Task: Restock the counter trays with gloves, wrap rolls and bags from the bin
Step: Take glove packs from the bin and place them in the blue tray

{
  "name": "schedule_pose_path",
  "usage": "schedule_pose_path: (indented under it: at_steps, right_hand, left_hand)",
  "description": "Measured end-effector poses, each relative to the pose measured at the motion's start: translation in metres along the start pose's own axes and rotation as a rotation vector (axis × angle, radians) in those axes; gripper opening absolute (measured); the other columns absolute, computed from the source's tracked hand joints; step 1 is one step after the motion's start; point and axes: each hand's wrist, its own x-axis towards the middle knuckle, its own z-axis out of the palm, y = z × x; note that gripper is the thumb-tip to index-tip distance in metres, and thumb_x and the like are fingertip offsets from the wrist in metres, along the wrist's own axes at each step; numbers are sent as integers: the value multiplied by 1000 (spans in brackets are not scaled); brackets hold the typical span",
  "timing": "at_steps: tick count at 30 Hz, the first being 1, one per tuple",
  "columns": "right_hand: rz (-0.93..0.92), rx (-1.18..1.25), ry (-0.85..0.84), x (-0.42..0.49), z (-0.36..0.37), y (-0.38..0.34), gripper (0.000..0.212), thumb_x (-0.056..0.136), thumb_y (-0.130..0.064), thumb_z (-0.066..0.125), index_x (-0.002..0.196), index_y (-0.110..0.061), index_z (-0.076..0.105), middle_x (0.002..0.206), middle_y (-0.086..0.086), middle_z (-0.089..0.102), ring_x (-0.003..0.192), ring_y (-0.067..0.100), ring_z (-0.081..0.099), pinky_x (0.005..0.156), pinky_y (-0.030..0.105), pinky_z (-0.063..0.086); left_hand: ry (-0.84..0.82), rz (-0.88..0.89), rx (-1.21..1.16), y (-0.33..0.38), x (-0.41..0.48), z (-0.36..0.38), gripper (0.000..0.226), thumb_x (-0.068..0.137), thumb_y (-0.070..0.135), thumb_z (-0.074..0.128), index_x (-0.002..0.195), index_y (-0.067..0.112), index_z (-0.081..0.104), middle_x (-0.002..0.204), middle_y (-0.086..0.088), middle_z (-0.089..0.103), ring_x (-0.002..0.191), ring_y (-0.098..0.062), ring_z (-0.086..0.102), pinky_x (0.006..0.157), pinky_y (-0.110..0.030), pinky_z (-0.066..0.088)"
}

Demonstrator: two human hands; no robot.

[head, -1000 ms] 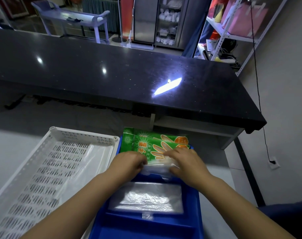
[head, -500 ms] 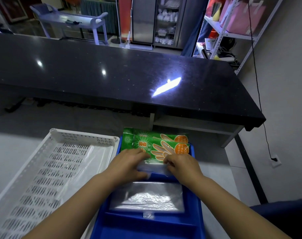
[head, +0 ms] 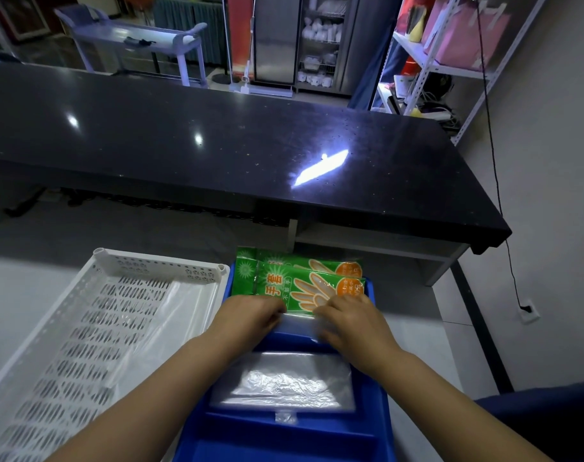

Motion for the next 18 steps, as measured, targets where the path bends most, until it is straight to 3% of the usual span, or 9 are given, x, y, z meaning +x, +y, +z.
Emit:
schedule_pose_path:
  at_steps: [4, 8, 11, 13, 15, 18]
  right_hand:
    - [54, 5, -10, -1, 5, 5, 24, 93, -28, 48, 104, -25, 68, 104, -5, 69, 96, 17, 57, 90, 29, 38]
    - [33, 28, -28, 5, 1, 3, 26, 91, -37, 50, 94, -23, 72, 91, -3, 71, 84, 18, 59, 84, 32, 42]
    - [36, 15, 207, 16, -11, 8, 19, 81, -32, 66, 75, -16, 72, 72, 2, 68, 67, 20, 58, 64, 36, 50]
    - [97, -16, 307, 25, -20, 11, 17, 72, -28, 75, 82, -14, 72, 80, 4, 67, 72, 23, 59, 62, 35, 47]
    - [160, -40, 307, 35, -24, 16, 30, 72, -24, 74, 100, -12, 70, 96, 7, 69, 87, 27, 61, 72, 39, 46]
    - [251, -80, 265, 45, -22, 20, 34, 84, -16, 62, 117, -13, 62, 113, 7, 66, 106, 29, 56, 89, 42, 41]
  left_hand:
    - [-51, 10, 59, 4, 4, 3, 19, 88, 29, 49, 97, 25, 65, 101, 3, 66, 87, -23, 62, 64, -29, 40]
    - [-97, -22, 81, 3, 7, 1, 17, 85, 29, 52, 93, 23, 65, 98, 4, 65, 90, -21, 60, 64, -28, 36]
    - [-27, -16, 31, 3, 7, -4, 22, 80, 37, 60, 98, 25, 65, 98, 3, 65, 94, -20, 59, 68, -28, 38]
    - [46, -1, 9, 5, 10, -7, 35, 78, 43, 63, 106, 22, 65, 102, 0, 64, 96, -22, 58, 74, -31, 42]
    - [128, 9, 3, 9, 18, -9, 37, 82, 42, 61, 110, 18, 64, 107, -3, 64, 99, -24, 57, 81, -35, 43]
    - [218, -46, 105, 11, 33, -14, 35, 88, 31, 55, 121, 19, 58, 122, -2, 60, 113, -23, 51, 93, -36, 37]
